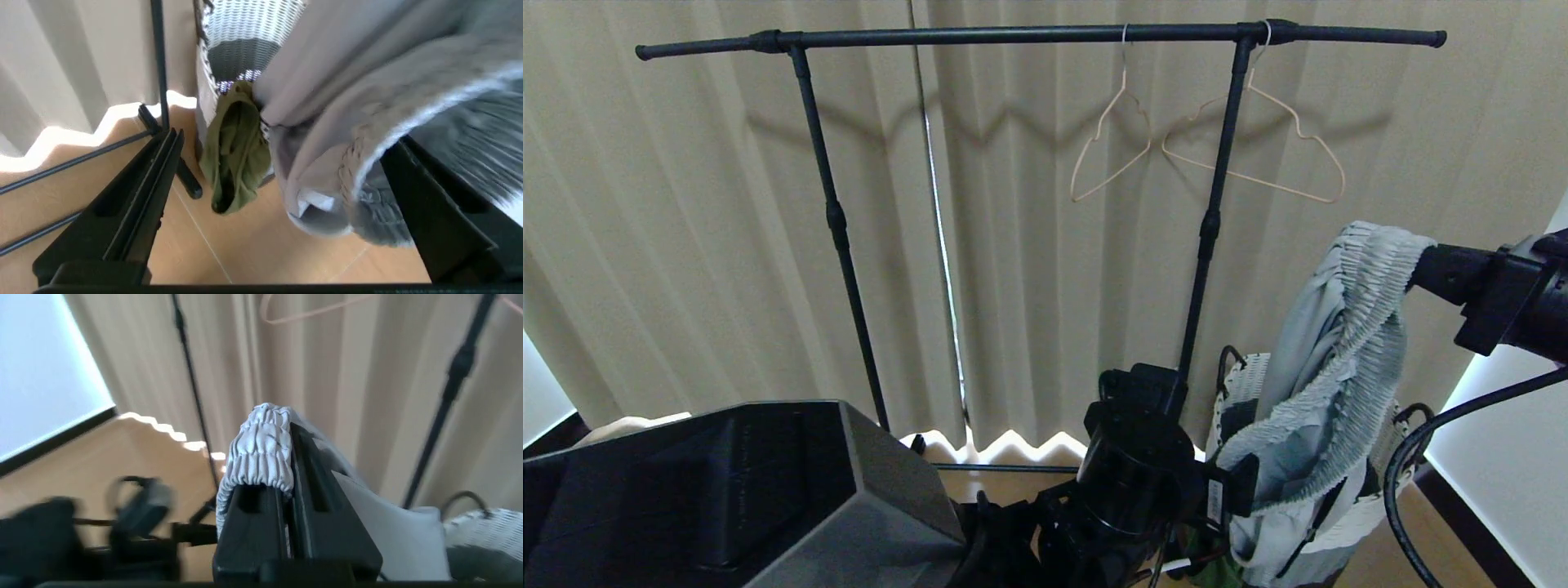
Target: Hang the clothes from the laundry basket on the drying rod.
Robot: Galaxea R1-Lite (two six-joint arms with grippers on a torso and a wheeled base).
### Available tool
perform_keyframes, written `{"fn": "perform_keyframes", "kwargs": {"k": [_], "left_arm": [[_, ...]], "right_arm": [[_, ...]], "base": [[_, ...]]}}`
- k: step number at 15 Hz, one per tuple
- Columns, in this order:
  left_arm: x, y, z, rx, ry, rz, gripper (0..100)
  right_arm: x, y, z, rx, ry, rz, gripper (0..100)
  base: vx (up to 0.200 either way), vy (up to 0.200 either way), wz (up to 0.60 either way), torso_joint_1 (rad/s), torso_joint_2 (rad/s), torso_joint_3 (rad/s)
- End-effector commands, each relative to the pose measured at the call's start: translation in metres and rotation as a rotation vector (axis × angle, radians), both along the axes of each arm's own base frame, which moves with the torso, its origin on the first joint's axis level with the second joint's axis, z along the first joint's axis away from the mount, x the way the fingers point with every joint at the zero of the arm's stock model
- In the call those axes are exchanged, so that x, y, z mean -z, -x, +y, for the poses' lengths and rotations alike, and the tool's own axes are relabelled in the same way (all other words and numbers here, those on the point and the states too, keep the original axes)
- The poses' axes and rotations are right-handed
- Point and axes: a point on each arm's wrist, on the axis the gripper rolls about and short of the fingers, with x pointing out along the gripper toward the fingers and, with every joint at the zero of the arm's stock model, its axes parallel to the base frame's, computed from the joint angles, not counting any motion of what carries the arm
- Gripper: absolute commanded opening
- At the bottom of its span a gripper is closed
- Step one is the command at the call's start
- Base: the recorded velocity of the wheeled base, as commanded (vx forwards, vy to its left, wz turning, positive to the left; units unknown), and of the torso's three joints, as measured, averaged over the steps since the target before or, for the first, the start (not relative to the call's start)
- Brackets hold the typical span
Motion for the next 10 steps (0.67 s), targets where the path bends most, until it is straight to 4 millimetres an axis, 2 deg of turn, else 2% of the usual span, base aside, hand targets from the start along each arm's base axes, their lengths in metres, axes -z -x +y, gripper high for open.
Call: {"fn": "perform_keyframes", "kwargs": {"k": [1,3,4,10], "left_arm": [[0.0057,0.0012,-0.0053,0.006,-0.007,0.005,100],[0.0061,0.0024,-0.0057,0.008,-0.009,0.005,100],[0.0061,0.0024,-0.0057,0.006,-0.009,0.005,0],[0.003,0.003,0.0034,-0.065,-0.035,-0.021,0]], "right_arm": [[-0.0066,0.0098,-0.0022,-0.008,-0.014,-0.033,0],[-0.0077,0.0109,-0.0027,-0.008,-0.016,-0.037,0],[-0.0086,0.0121,-0.0031,-0.008,-0.017,-0.042,0],[-0.0084,0.0125,-0.0033,-0.005,-0.016,-0.039,0]], "base": [[0.0,0.0,0.0,0.0,0.0,0.0],[0.0,0.0,0.0,0.0,0.0,0.0],[0.0,0.0,0.0,0.0,0.0,0.0],[0.0,0.0,0.0,0.0,0.0,0.0]]}}
